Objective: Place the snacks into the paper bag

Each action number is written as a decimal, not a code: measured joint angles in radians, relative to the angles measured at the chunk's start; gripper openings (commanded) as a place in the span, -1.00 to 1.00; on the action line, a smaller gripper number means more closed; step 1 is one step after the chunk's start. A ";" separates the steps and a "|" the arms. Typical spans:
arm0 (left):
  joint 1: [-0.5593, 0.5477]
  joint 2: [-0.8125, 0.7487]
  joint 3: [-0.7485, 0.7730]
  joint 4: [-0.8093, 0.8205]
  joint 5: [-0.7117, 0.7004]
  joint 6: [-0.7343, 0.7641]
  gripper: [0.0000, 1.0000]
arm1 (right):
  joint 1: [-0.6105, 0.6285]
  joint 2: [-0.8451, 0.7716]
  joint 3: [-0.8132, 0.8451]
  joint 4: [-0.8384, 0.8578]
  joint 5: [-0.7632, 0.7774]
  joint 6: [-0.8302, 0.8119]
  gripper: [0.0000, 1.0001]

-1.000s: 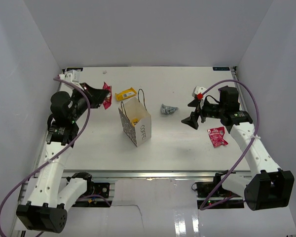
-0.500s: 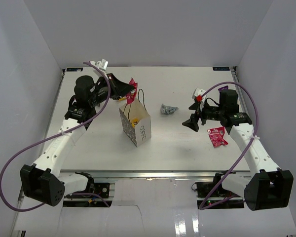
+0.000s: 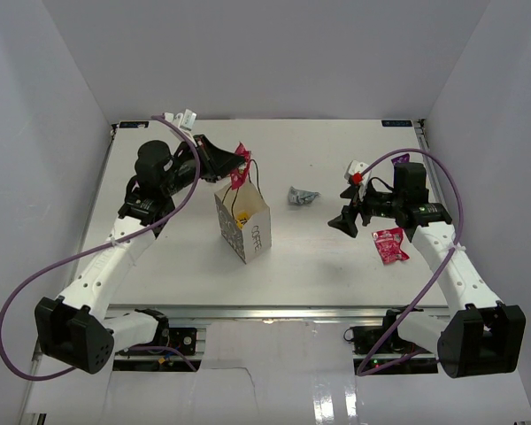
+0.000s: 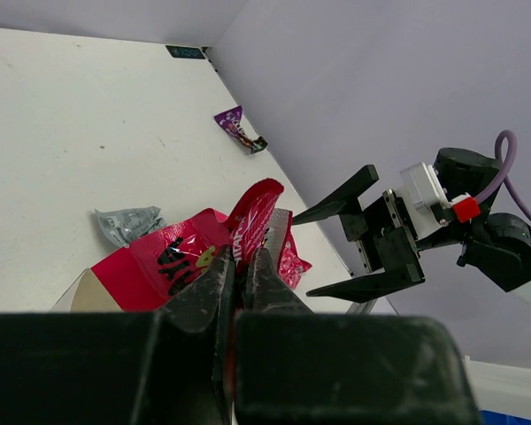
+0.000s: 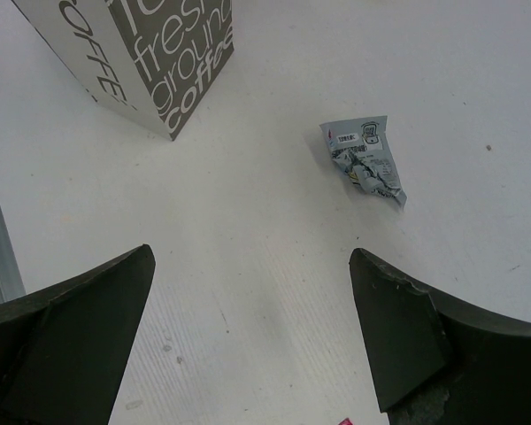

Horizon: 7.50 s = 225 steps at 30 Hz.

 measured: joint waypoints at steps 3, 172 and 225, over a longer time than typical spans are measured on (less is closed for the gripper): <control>0.000 0.000 0.000 0.015 -0.001 -0.003 -0.86 | 0.000 0.000 0.000 0.000 0.001 -0.002 0.93; 0.098 -0.261 -0.256 -0.445 -0.651 -0.138 0.79 | 0.483 0.308 0.416 0.377 -0.032 0.523 0.73; 0.518 0.915 0.523 -0.623 -0.533 -0.291 0.63 | -0.021 0.160 0.050 -0.024 -0.061 0.032 0.78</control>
